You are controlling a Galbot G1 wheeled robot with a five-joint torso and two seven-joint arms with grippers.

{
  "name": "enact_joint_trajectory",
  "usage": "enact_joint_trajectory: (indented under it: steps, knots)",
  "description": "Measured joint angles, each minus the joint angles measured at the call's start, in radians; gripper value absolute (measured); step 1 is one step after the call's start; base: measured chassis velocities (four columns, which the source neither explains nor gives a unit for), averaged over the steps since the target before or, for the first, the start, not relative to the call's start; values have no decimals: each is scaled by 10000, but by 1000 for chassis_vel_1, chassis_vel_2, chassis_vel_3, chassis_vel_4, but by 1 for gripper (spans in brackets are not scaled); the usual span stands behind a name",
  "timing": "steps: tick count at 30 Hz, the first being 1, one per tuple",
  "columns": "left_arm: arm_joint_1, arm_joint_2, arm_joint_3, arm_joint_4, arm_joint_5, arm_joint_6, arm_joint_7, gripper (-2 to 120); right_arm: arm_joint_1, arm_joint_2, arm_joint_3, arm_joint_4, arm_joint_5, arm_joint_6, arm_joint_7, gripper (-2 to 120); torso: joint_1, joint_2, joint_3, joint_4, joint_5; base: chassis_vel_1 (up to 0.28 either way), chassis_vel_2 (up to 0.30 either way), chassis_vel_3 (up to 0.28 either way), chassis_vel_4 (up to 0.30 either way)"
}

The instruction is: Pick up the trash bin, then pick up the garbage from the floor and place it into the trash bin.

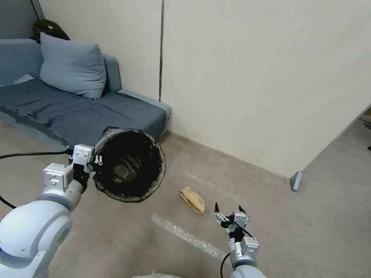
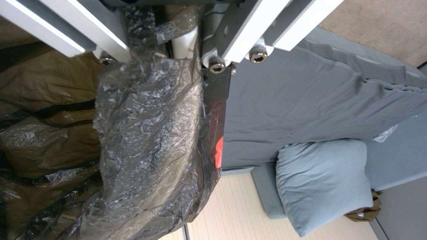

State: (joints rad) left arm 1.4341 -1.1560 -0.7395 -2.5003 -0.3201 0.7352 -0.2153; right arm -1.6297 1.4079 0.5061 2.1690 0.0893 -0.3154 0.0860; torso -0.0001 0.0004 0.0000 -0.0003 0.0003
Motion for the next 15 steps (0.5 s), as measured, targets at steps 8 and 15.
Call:
enact_joint_trajectory:
  steps: [8,15]
  knots:
    - [62,-42,0,2,66,0,-7,1,1369,-2108,3,-212,3301,-3082,510,100,1,0,0,1,-1,0,0,0,0]
    - [232,-88,-135,3,180,2,0,1,3159,-3797,-818,-1625,4907,-4309,965,100,1,0,0,2,-1,0,0,0,0]
